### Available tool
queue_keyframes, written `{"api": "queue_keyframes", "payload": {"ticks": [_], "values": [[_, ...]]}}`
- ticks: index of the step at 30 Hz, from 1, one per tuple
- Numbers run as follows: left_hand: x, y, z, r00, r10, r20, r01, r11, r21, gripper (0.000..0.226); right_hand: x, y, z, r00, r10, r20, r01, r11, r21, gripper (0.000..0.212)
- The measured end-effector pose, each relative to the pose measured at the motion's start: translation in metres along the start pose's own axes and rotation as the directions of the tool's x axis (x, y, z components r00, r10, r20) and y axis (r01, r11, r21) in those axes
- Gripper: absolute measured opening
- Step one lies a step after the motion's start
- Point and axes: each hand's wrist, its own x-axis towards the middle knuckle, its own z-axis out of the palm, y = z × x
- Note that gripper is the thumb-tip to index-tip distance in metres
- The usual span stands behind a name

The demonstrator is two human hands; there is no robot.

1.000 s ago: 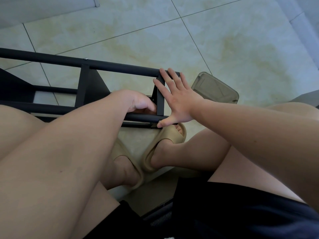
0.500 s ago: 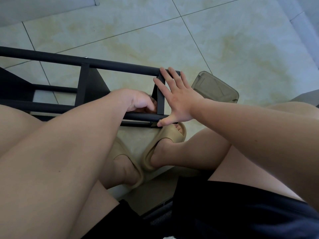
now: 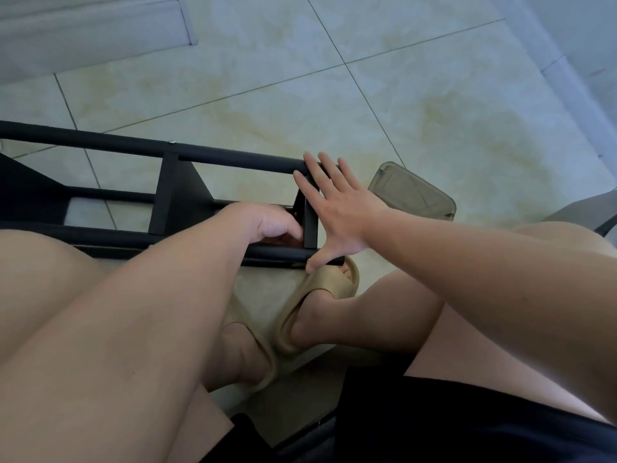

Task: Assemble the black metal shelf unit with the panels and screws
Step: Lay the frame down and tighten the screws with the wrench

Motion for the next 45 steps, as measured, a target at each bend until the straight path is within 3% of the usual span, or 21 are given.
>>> {"api": "queue_keyframes", "payload": {"ticks": [15, 17, 22, 30, 37, 45], "values": [[0.008, -0.001, -0.004, 0.998, 0.062, -0.012, -0.062, 0.997, 0.038, 0.032, 0.009, 0.007, 0.002, 0.998, -0.041, 0.038, 0.04, 0.999, 0.037, 0.163], [0.008, -0.002, -0.005, 0.999, 0.048, 0.001, -0.048, 0.999, 0.012, 0.031, 0.01, 0.007, 0.003, 0.999, -0.041, 0.031, 0.04, 0.998, 0.039, 0.163], [0.008, -0.003, -0.01, 0.981, -0.055, 0.184, 0.093, 0.976, -0.199, 0.019, 0.011, 0.009, 0.004, 0.999, -0.04, 0.029, 0.039, 0.998, 0.045, 0.163], [0.011, -0.001, -0.011, 0.973, -0.092, 0.212, 0.136, 0.97, -0.203, 0.022, 0.012, 0.009, 0.004, 0.999, -0.04, 0.024, 0.038, 0.998, 0.045, 0.162], [0.009, -0.001, -0.008, 0.987, 0.032, 0.16, -0.011, 0.991, -0.135, 0.023, 0.011, 0.008, 0.003, 0.999, -0.043, 0.021, 0.042, 0.998, 0.052, 0.161], [0.012, -0.005, -0.007, 0.985, 0.068, 0.158, -0.047, 0.99, -0.132, 0.039, 0.009, 0.005, 0.003, 0.999, -0.043, 0.017, 0.042, 0.998, 0.048, 0.161]]}}
